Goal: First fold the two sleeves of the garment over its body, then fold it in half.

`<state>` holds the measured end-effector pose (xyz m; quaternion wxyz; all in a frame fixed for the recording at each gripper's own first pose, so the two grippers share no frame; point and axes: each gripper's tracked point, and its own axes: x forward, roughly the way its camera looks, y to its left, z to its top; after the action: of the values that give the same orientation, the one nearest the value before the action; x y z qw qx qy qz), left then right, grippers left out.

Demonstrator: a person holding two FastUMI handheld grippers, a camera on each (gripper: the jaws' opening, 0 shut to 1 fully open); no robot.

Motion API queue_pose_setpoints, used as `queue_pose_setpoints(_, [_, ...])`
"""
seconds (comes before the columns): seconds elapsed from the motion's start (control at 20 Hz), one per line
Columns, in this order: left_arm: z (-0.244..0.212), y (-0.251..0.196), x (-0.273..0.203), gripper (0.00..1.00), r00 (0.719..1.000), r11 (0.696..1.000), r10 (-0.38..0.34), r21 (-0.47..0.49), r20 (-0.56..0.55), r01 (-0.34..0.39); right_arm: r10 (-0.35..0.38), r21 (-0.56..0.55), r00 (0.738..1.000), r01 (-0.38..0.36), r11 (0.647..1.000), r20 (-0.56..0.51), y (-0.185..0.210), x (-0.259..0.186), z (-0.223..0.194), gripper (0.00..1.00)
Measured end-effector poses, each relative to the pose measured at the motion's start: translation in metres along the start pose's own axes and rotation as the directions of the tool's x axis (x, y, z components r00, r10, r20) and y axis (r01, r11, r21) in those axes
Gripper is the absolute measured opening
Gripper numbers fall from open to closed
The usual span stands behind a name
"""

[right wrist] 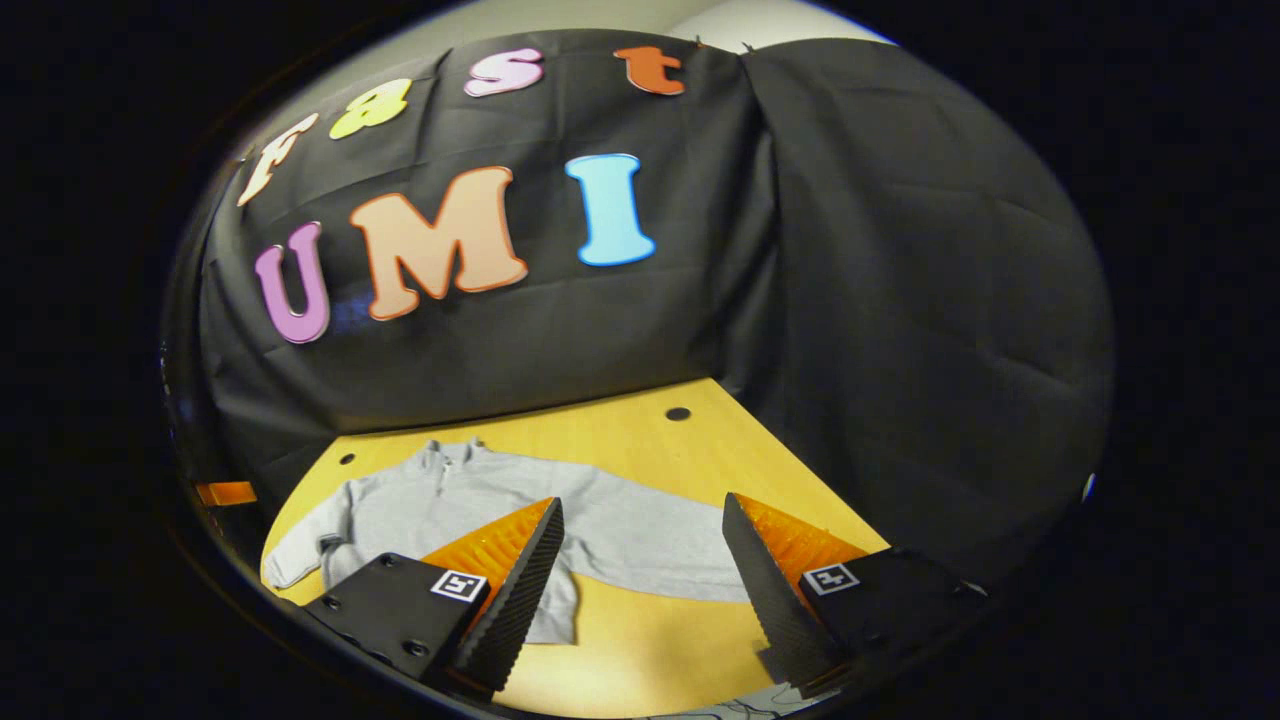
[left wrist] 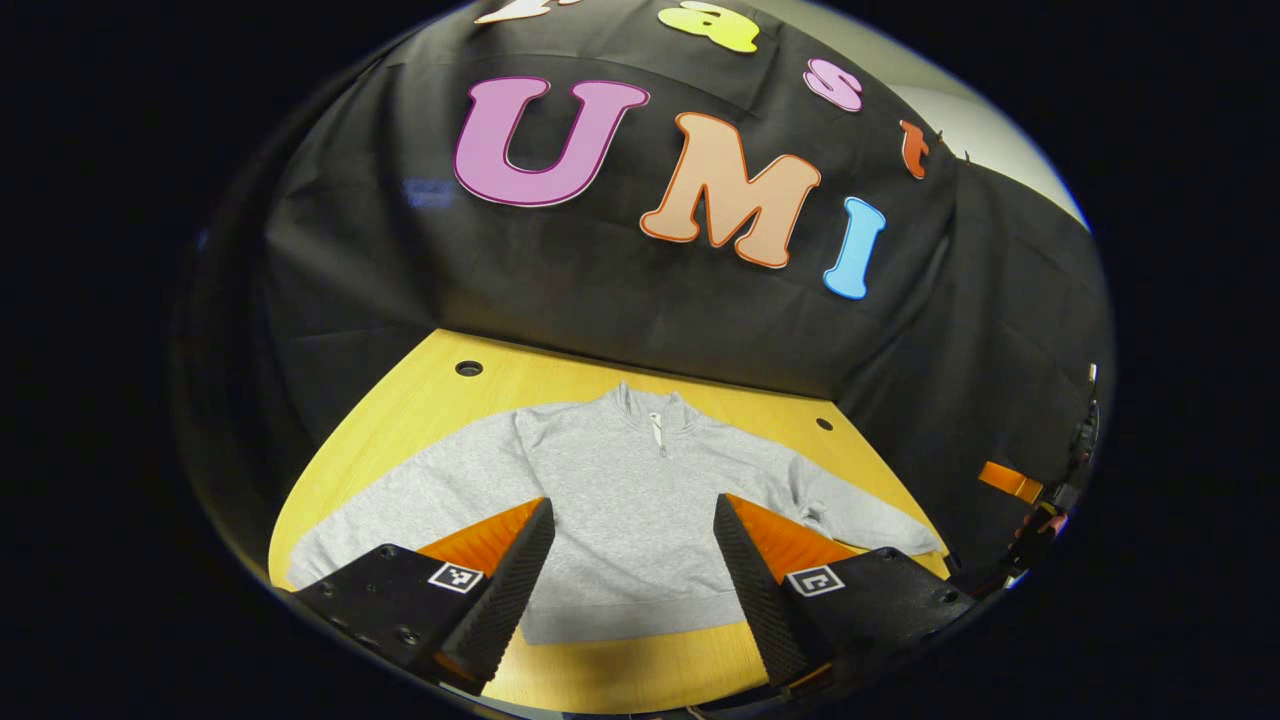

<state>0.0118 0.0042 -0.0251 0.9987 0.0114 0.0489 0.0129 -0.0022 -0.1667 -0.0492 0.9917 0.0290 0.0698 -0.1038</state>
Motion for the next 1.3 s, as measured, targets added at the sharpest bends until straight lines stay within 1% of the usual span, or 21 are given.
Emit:
queue_pose_setpoints(0.1, [0.001, 0.003, 0.0, 0.94, 1.0, 1.0, 0.013, 0.003, -0.006, -0.013, -0.068, -0.012, 0.997, 0.068, 0.998, -0.028, -0.04, 0.008, -0.012, 0.95])
queue_pose_setpoints(0.15, [0.001, 0.004, 0.001, 0.94, 1.0, 1.0, 0.02, 0.003, -0.009, -0.02, -0.095, -0.018, 0.995, 0.095, 0.995, -0.036, -0.059, 0.012, -0.017, 0.99])
queue_pose_setpoints(0.2, [0.001, 0.004, 0.001, 0.94, 1.0, 1.0, 0.027, 0.005, -0.011, -0.027, -0.128, -0.02, 0.991, 0.127, 0.992, -0.046, -0.077, 0.015, -0.025, 0.95])
queue_pose_setpoints(0.25, [0.0, 0.005, 0.001, 0.94, 0.999, 0.999, 0.035, 0.009, -0.013, -0.034, -0.154, -0.02, 0.986, 0.153, 0.988, -0.07, -0.094, 0.021, -0.036, 0.99])
queue_pose_setpoints(0.3, [0.001, 0.005, 0.001, 0.94, 0.999, 0.999, 0.041, 0.016, -0.013, -0.041, -0.166, -0.022, 0.981, 0.165, 0.986, -0.096, -0.106, 0.027, -0.048, 0.95])
queue_pose_setpoints(0.35, [0.0, 0.005, 0.002, 0.94, 0.999, 0.999, 0.049, 0.022, -0.013, -0.049, -0.177, -0.031, 0.976, 0.175, 0.984, -0.127, -0.118, 0.033, -0.06, 0.96])
queue_pose_setpoints(0.4, [0.0, 0.004, 0.001, 0.94, 0.998, 0.998, 0.055, 0.029, -0.015, -0.055, -0.185, -0.042, 0.971, 0.181, 0.983, -0.154, -0.128, 0.038, -0.073, 0.99])
queue_pose_setpoints(0.5, [-0.002, 0.002, 0.001, 0.94, 0.998, 0.997, 0.067, 0.041, -0.018, -0.066, -0.202, -0.061, 0.958, 0.194, 0.979, -0.203, -0.146, 0.05, -0.094, 0.99])
queue_pose_setpoints(0.7, [-0.01, 0.003, -0.003, 0.94, 0.993, 0.99, 0.112, 0.085, -0.033, -0.108, -0.198, -0.045, 0.928, 0.194, 0.98, -0.316, -0.174, 0.071, -0.131, 0.99])
queue_pose_setpoints(0.75, [-0.011, 0.004, -0.005, 0.94, 0.992, 0.988, 0.125, 0.097, -0.035, -0.121, -0.196, -0.048, 0.921, 0.192, 0.98, -0.336, -0.181, 0.076, -0.136, 0.97])
queue_pose_setpoints(0.8, [-0.013, 0.004, -0.006, 0.94, 0.99, 0.986, 0.136, 0.103, -0.039, -0.131, -0.196, -0.055, 0.914, 0.189, 0.98, -0.356, -0.188, 0.081, -0.143, 0.99])
queue_pose_setpoints(0.9, [-0.016, 0.005, -0.006, 0.93, 0.987, 0.984, 0.151, 0.1, -0.053, -0.145, -0.189, -0.069, 0.9, 0.176, 0.982, -0.394, -0.195, 0.093, -0.153, 0.96])
queue_pose_setpoints(1.0, [-0.019, 0.002, -0.009, 0.94, 0.986, 0.985, 0.156, 0.079, -0.059, -0.151, -0.176, -0.071, 0.877, 0.161, 0.984, -0.448, -0.199, 0.1, -0.165, 0.99])
queue_pose_setpoints(1.1, [-0.023, -0.004, -0.015, 0.94, 0.987, 0.988, 0.15, 0.041, -0.055, -0.148, -0.156, -0.048, 0.868, 0.151, 0.987, -0.472, -0.198, 0.108, -0.173, 0.99])
queue_pose_setpoints(1.25, [-0.029, -0.004, -0.022, 0.94, 0.983, 0.984, 0.177, 0.018, -0.057, -0.176, -0.138, -0.028, 0.862, 0.142, 0.989, -0.488, -0.198, 0.113, -0.178, 0.99])
queue_pose_setpoints(1.3, [-0.028, -0.004, -0.022, 0.94, 0.981, 0.983, 0.184, 0.018, -0.055, -0.183, -0.131, -0.023, 0.86, 0.138, 0.99, -0.493, -0.196, 0.113, -0.18, 0.96])
